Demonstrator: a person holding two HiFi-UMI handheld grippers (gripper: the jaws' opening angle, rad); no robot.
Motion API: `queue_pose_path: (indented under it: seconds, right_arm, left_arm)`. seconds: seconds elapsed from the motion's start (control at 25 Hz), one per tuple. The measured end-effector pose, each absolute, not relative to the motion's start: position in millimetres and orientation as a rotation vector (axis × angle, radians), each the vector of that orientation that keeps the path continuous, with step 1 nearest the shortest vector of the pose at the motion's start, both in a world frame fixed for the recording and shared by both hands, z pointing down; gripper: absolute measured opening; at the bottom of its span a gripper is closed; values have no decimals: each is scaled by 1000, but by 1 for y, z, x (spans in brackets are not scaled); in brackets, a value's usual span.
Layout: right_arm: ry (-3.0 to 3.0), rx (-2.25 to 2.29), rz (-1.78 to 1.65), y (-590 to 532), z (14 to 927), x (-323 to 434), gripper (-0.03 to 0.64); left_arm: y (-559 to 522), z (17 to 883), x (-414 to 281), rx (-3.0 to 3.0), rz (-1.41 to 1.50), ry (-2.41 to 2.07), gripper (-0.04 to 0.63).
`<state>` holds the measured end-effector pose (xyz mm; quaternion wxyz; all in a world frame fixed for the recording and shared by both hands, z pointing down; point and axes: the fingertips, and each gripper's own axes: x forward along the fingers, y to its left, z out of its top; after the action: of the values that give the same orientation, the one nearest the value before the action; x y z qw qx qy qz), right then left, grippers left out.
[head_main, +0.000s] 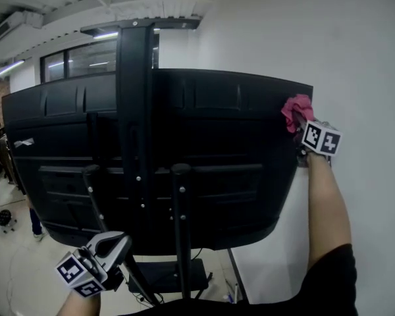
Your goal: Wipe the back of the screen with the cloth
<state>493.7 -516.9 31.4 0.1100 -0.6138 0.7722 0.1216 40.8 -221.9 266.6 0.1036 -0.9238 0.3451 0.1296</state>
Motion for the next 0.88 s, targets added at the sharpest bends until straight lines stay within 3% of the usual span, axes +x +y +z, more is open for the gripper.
queue_pose_path:
  seconds: [0.08, 0.16, 0.24, 0.4, 0.52, 0.68, 0.88]
  right_arm:
    - [2150, -1934, 305, -518, 42, 535, 97]
    - [2141, -1957, 318, -511, 46, 530, 95]
    - [2318, -1761, 417, -492, 43, 458, 95]
    - [2836, -1260, 974, -429, 69, 227, 95]
    - [2981, -1276, 1238, -429, 100, 152, 95]
    - [3013, -1471, 1210, -452, 108, 174, 95]
    - [2907, -1775, 870, -490, 114, 341, 97]
  left_arm:
    - [-221, 268, 50, -2736, 391, 1007, -3]
    - [-221, 274, 47, -2743, 365, 1018, -3]
    - [-222, 276, 37, -2748, 348, 1027, -3]
    - [-218, 277, 14, -2760, 341, 1017, -3]
    - [-210, 280, -3, -2771, 325, 1009, -3]
    - [-205, 281, -20, -2776, 317, 1021, -3]
    - [-214, 285, -3, -2782, 324, 1032, -3]
